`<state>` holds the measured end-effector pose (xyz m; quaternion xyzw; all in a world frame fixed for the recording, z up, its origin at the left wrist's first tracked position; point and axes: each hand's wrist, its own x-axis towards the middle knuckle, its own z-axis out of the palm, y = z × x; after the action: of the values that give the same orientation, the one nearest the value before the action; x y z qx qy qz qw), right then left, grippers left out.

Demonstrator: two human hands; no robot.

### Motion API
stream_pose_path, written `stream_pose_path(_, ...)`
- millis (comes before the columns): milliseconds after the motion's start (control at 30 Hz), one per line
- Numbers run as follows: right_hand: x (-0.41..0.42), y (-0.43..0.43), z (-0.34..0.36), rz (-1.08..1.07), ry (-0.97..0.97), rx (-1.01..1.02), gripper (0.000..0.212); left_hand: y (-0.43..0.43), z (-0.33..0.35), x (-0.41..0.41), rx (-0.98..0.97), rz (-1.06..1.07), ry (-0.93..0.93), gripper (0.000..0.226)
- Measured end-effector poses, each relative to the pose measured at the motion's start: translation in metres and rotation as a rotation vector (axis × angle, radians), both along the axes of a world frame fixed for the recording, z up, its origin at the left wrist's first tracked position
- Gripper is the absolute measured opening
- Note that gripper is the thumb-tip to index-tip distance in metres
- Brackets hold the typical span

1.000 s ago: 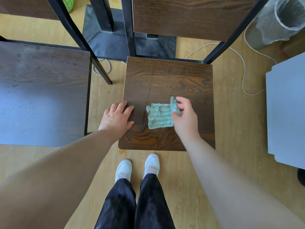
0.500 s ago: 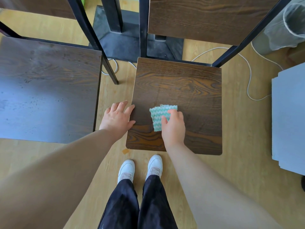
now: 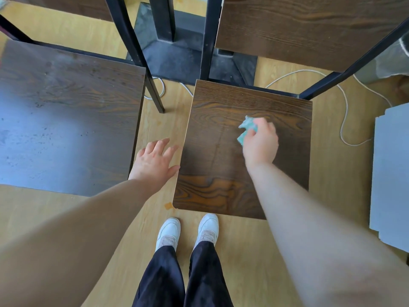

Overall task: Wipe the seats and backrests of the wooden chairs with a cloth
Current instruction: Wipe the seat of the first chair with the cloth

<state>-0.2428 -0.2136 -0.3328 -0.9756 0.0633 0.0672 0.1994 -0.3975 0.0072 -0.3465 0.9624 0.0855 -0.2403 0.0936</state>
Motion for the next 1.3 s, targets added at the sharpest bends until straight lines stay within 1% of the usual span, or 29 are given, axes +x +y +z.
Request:
stream_pose_path(133, 0.075, 0.001, 0.002, -0.065, -0.04, 0.002, 0.028, 0.007, -0.006, 0.005, -0.007, 0.022, -0.002, 0.062)
stream_pose_path(233, 0.111, 0.009, -0.008, -0.054, 0.032, -0.009, 0.033, 0.011, -0.009, 0.009, -0.007, 0.033, -0.003, 0.062)
stream_pose_path(367, 0.122, 0.024, -0.02, 0.015, 0.117, 0.029, 0.036, 0.019, -0.014, 0.014, 0.014, 0.048, 0.018, 0.062)
stream_pose_path(467, 0.115, 0.036, -0.026, 0.099, 0.133, 0.149, 0.037, 0.025, -0.016, 0.019, 0.024, 0.054, 0.024, 0.063)
stream_pose_path(533, 0.106, 0.042, -0.029, 0.156, 0.159, 0.217, 0.042, 0.025, -0.016, 0.02, 0.023, 0.06, 0.024, 0.063)
stream_pose_path(600, 0.094, 0.046, -0.03, 0.183, 0.165, 0.229, 0.044, 0.025, -0.016, 0.021, 0.018, 0.069, 0.026, 0.062)
stream_pose_path(733, 0.061, 0.042, -0.031, 0.311, 0.159, 0.222, 0.036, 0.023, -0.012, 0.023, 0.006, 0.073, 0.026, 0.061)
stream_pose_path(833, 0.025, 0.029, -0.034, 0.436, 0.16, 0.253, 0.038, 0.019, -0.007, 0.024, -0.003, 0.044, 0.03, 0.06)
stream_pose_path(967, -0.027, 0.013, -0.035, 0.522, 0.167, 0.333, 0.042, 0.019, -0.001, 0.022, 0.005, 0.022, 0.024, 0.059)
stream_pose_path(1133, -0.091, 0.001, -0.029, 0.605, 0.267, 0.405, 0.041, 0.017, 0.003, 0.016, 0.005, 0.021, 0.011, 0.059)
stream_pose_path(1300, -0.152, -0.003, -0.025, 0.732, 0.403, 0.384, 0.043, 0.011, 0.008, 0.007, -0.004, 0.011, 0.007, 0.058)
